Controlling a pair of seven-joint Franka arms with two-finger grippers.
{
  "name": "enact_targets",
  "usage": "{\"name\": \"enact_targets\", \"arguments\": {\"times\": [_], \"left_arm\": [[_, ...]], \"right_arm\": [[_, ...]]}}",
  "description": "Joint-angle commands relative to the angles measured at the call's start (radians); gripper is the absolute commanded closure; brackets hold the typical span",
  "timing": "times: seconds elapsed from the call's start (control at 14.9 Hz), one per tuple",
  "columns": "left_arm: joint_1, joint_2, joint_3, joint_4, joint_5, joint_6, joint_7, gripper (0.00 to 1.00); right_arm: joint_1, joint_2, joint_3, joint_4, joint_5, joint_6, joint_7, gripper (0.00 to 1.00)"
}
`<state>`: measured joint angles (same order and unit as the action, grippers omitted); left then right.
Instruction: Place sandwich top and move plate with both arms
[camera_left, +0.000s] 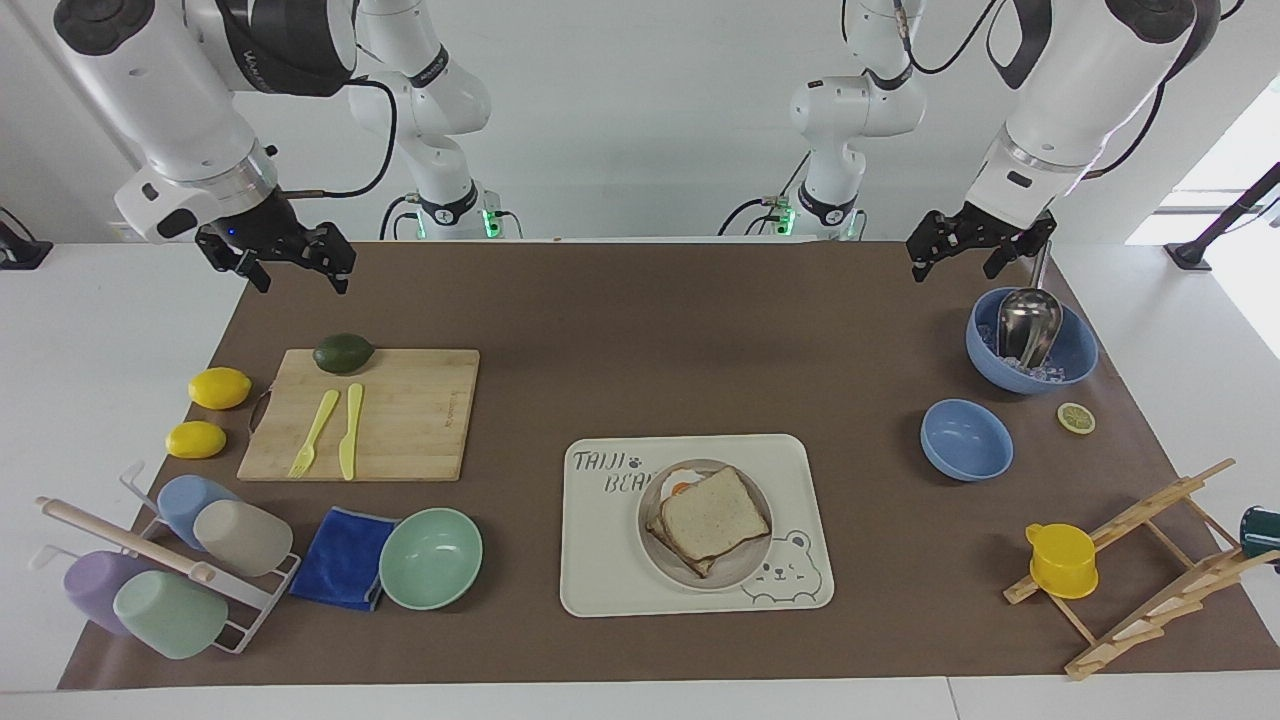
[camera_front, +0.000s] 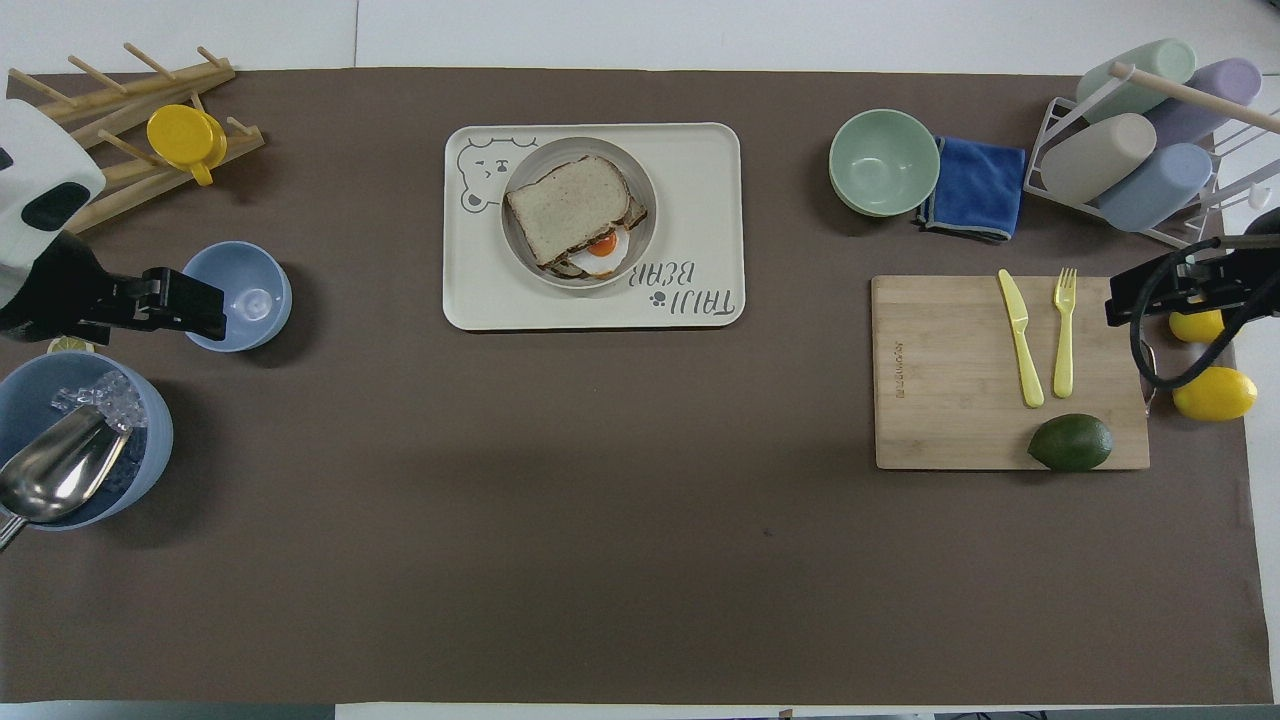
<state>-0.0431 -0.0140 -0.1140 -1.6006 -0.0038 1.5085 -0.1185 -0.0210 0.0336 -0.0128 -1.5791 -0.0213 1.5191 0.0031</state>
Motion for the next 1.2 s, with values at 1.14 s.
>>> {"name": "enact_targets", "arguments": {"times": [1.14], "left_arm": [[0.029,-0.053,-0.010,-0.055,-0.025,0.016,-0.039,0.00]], "right_arm": [[-0.013,-0.014,0.008,-0.009,-0.003,0.001,-0.020,0.00]]}}
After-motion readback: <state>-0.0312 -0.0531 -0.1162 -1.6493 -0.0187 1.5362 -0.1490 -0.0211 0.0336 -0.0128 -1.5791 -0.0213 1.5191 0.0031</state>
